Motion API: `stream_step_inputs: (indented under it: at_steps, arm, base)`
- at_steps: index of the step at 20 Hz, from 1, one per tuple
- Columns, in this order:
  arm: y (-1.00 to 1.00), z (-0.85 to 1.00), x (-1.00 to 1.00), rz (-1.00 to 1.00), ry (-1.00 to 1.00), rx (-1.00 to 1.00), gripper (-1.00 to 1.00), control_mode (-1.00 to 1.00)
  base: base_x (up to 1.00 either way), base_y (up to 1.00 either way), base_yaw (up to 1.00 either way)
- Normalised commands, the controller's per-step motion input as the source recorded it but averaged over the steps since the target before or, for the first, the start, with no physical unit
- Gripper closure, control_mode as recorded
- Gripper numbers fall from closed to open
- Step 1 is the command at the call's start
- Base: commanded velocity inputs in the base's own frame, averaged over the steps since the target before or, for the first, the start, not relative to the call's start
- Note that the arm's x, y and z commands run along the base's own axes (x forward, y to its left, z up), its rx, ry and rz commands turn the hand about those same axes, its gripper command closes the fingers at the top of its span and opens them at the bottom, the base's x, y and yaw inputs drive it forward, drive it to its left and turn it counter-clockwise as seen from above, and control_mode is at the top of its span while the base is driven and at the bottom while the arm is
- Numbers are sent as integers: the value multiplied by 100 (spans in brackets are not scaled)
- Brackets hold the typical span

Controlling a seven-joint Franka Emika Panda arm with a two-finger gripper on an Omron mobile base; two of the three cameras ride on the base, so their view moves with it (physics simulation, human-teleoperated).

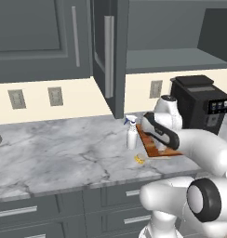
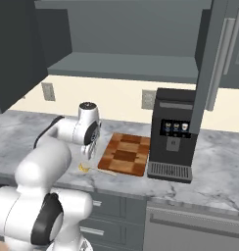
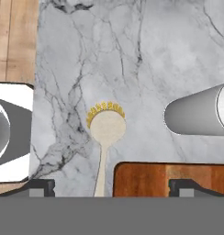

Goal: Grab the spray bottle from the cabinet, then place it next to the cutting board for sanitizing. Then grab the dish brush from the countertop next to the sink and place it next to the cutting board.

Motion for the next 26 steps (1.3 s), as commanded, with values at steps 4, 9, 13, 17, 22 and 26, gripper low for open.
stream_step_inputs:
  at_steps: [4, 9, 13, 17, 22, 26]
  arm:
    - [0, 81, -22, 0, -12, 0, -100, -100]
    - [0, 84, -38, 0, -14, 0, -100, -100]
    - [0, 97, -41, 0, -16, 0, -100, -100]
    - [0, 88, -49, 0, -18, 0, -100, -100]
    - [0, 74, -62, 0, -21, 0, -100, -100]
    - [0, 37, -91, 0, -32, 0, -100, -100]
  base:
    - [0, 0, 0]
    - [0, 0, 0]
    - [0, 0, 0]
    - [0, 0, 0]
    - [0, 0, 0]
    - [0, 0, 0]
